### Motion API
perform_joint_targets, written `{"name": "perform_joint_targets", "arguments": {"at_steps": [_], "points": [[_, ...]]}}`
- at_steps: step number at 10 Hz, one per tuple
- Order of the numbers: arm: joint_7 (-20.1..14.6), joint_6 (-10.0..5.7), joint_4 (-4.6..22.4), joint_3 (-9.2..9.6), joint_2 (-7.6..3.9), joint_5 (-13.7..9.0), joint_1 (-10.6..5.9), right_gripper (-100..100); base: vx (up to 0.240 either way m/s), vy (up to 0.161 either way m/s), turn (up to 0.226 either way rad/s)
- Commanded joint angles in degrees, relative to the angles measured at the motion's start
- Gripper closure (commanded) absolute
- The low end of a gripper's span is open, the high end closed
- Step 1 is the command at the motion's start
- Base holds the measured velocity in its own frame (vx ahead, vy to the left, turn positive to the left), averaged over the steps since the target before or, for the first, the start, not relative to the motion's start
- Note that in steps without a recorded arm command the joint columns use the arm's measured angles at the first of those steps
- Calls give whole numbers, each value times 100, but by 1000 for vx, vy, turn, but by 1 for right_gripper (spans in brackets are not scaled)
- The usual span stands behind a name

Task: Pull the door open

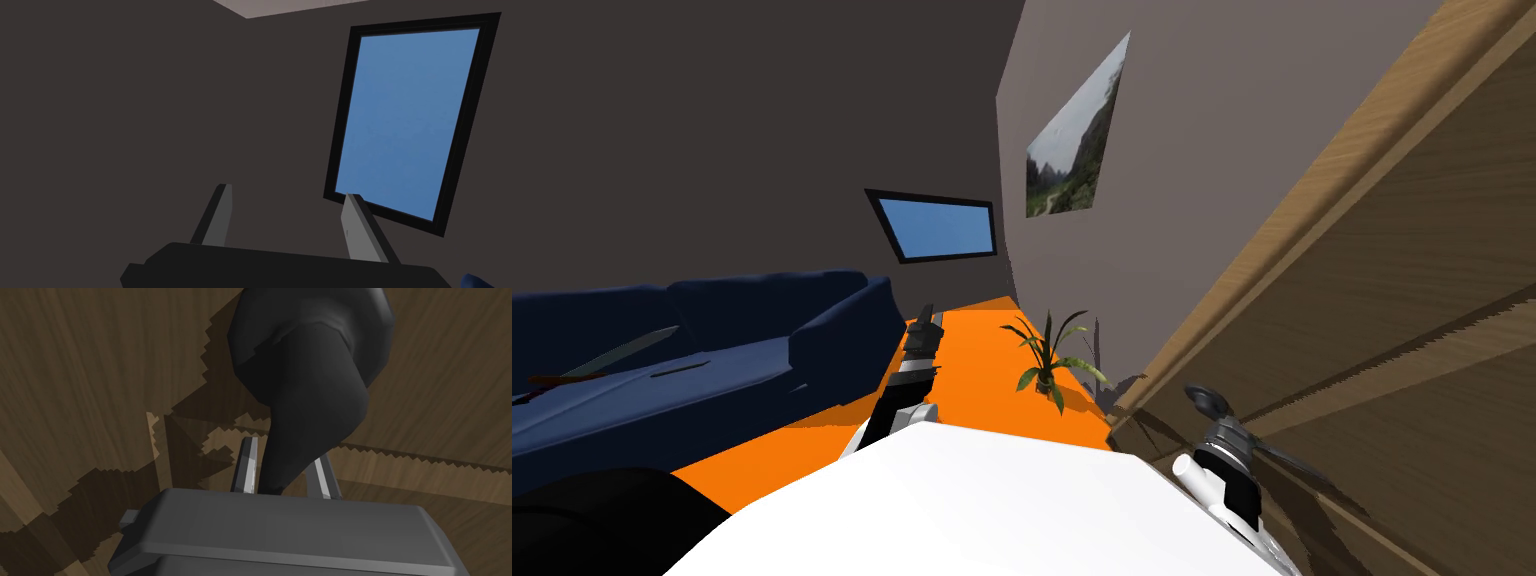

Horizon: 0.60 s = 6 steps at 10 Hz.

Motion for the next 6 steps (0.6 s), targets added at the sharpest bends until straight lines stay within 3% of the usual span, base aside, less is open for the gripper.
{"name": "perform_joint_targets", "arguments": {"at_steps": [1, 4, 6], "points": [[-1, 17, -32, -12, -13, -4, 48, 100, -236, 80, -18], [-41, 24, -35, 49, -23, 22, 40, 100, -199, 102, -15], [-77, 31, -37, 104, -32, 46, 32, 100, -206, 52, -12]]}}
